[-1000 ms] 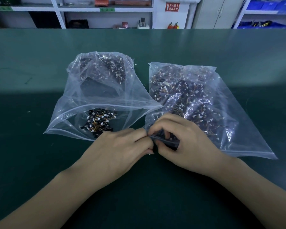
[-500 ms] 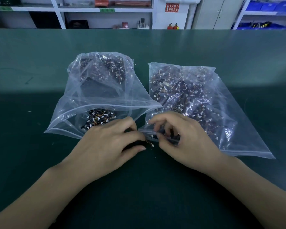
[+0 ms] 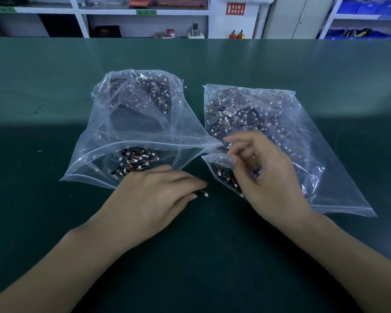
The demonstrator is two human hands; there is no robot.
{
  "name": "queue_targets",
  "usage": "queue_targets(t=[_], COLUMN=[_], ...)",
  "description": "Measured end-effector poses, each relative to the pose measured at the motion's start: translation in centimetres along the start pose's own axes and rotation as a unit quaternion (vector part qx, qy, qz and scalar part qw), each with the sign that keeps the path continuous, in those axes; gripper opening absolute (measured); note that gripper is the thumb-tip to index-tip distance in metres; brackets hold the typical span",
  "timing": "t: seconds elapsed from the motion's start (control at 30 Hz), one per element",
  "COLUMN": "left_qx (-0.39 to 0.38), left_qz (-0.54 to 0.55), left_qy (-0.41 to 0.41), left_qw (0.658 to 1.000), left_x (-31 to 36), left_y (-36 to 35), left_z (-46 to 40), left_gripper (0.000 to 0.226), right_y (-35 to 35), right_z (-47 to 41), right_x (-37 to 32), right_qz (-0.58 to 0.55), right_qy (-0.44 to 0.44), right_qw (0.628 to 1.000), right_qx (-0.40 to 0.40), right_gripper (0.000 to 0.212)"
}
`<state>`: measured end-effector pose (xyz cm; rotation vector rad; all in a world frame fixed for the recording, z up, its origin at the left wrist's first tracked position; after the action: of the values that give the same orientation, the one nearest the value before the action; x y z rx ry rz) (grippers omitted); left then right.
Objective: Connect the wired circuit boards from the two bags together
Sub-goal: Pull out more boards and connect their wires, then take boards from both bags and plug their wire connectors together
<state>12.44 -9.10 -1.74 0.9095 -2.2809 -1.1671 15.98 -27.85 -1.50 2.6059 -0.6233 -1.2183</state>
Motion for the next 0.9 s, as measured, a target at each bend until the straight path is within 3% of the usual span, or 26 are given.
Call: queue_targets(t=[0.17,0.33,0.53,0.67,0.9], left_qx=[0.047,0.128,0.269,0.274,0.231], left_qz=[-0.027,-0.005,0.155,0.221,0.234], left_qy=[-0.039,-0.068,0.109,0.160,0.151], left_qw=[0.998,0.990,0.944,0.922,0.932], left_x=[0.9,1.7,-0.9,-1.8,-1.0], left_y=[0.7,1.8,3.3,3.1,2.6], left_z=[0.0,0.1,0.3,0.5,0.2], left_gripper=[0.017,0.020,0.017,0.019,0.010], right_y=[-0.8,-1.4,-1.6,-1.8,-1.3], right_z=[0.3,0.7,1.0,1.0,0.9], right_x=[-0.2,-1.3,-2.3,-3.0,-2.9], right_qz=[0.017,0.055,0.040,0.030,0.007], right_qy=[0.004,0.061,0.073,0.093,0.088], right_qw=[0.999,0.992,0.988,0.988,0.991], right_qx=[-0.046,-0.095,-0.129,-0.123,-0.102], right_gripper=[0.041,0.027,0.011,0.009,0.004])
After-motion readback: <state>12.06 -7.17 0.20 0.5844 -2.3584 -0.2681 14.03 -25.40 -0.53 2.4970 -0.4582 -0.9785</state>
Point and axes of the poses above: each hand's wrist, its own z-axis away from the middle knuckle, its own y-axis out of the back of the hand, x = y × z, the point moved 8 cm from there along -z, towards the middle knuckle, and after that the axes turned 10 degrees about x, right-handed, at the moved point
